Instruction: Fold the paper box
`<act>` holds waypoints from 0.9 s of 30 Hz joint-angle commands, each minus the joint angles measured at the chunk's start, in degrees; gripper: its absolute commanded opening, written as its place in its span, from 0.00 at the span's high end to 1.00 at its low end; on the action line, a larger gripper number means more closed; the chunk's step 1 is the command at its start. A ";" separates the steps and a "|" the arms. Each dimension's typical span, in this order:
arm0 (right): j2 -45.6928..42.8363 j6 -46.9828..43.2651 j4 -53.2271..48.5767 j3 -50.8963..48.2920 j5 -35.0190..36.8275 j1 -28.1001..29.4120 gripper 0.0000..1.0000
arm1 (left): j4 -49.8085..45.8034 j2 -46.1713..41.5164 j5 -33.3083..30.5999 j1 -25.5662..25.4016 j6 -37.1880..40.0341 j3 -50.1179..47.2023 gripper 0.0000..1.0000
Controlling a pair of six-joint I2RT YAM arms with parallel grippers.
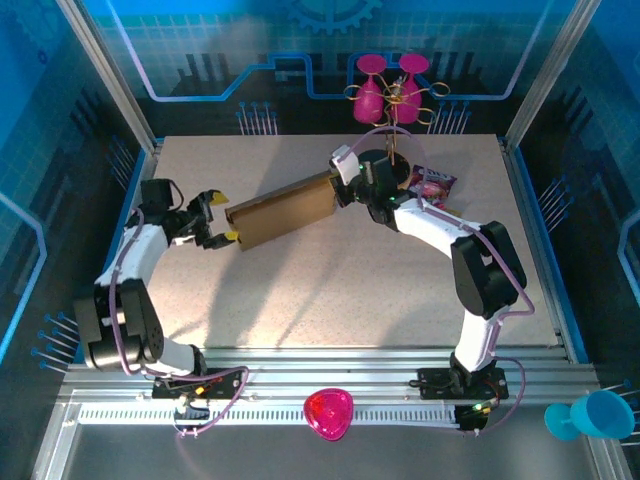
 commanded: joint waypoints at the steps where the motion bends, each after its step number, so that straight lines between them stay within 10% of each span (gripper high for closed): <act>1: 2.85 -0.38 -7.47 0.40 1.27 0.80 1.00 | -13.24 -3.64 -3.99 0.59 8.53 3.89 0.18; 27: 3.32 0.24 -9.33 1.30 1.27 0.58 1.00 | -8.29 -4.73 -7.78 -5.56 13.81 -0.16 0.43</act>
